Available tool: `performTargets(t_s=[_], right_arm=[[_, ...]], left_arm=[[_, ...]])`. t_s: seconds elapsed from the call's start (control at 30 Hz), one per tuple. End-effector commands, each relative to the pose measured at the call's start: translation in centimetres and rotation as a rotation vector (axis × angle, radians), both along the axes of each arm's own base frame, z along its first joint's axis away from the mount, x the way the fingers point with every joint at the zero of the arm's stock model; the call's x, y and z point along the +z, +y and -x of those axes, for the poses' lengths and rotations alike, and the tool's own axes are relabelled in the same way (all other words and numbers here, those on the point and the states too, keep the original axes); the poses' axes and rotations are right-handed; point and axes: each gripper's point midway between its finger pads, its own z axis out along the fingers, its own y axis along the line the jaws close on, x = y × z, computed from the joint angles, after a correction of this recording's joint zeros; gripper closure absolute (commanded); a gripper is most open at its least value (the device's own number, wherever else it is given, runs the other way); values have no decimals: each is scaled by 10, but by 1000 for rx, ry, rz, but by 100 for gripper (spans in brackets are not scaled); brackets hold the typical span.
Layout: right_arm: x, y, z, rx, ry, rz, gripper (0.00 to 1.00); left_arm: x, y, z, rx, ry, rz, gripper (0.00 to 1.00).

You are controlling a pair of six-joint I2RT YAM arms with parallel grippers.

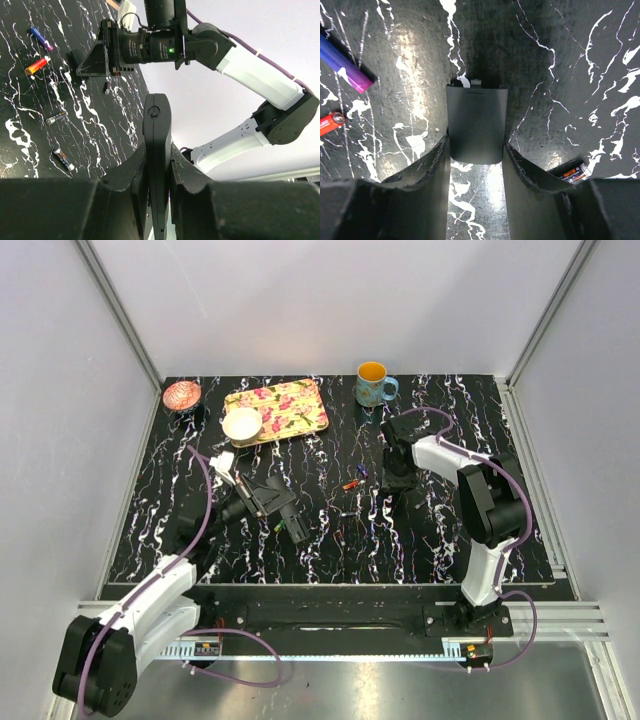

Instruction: Load the batteries into the remote control

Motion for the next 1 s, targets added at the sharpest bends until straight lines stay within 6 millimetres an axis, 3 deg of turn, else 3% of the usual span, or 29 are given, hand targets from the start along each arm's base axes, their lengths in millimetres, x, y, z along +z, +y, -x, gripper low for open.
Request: performTargets(t_s=[0.0,0.03,0.07,0.2,0.3,0.53,0.63,0.67,0.73,0.77,0.87,0.9,0.97], right_arm=[[10,12,-18,17,-43,-39,94],[8,12,-16,18,-34,-41,90],[6,11,-15,18,-29,-40,78],[4,8,-9,15,-21,-32,56],[8,7,-7,15,-31,-32,45],[37,12,-7,-2,-91,-90,34],[60,11,-8,-19,-147,-111,33],[75,10,-9,-27,-190,-123,32],[85,-3,-7,-79,-238,-89,31],[95,-8,-7,-102,-275,-78,30],[95,-39,5,-222,-319,10,30],[81,-50,17,-256,-292,35,32],[74,-62,26,-345,-285,-7,34]], left_arm=[[12,-2,8,-41,-61,31,100],[9,-2,7,-44,-48,29,100],[11,-3,7,-49,-56,34,100],[11,-5,6,-61,-52,43,100],[12,-5,3,-57,-46,52,100],[14,-3,2,-31,-56,86,100],[18,-2,3,-34,-73,100,98],[19,-2,3,-31,-83,104,97],[21,-2,5,-30,-98,107,95],[23,-1,6,-29,-114,115,100],[32,5,10,2,-155,177,100],[34,7,11,15,-158,196,100],[33,11,10,38,-145,219,100]])
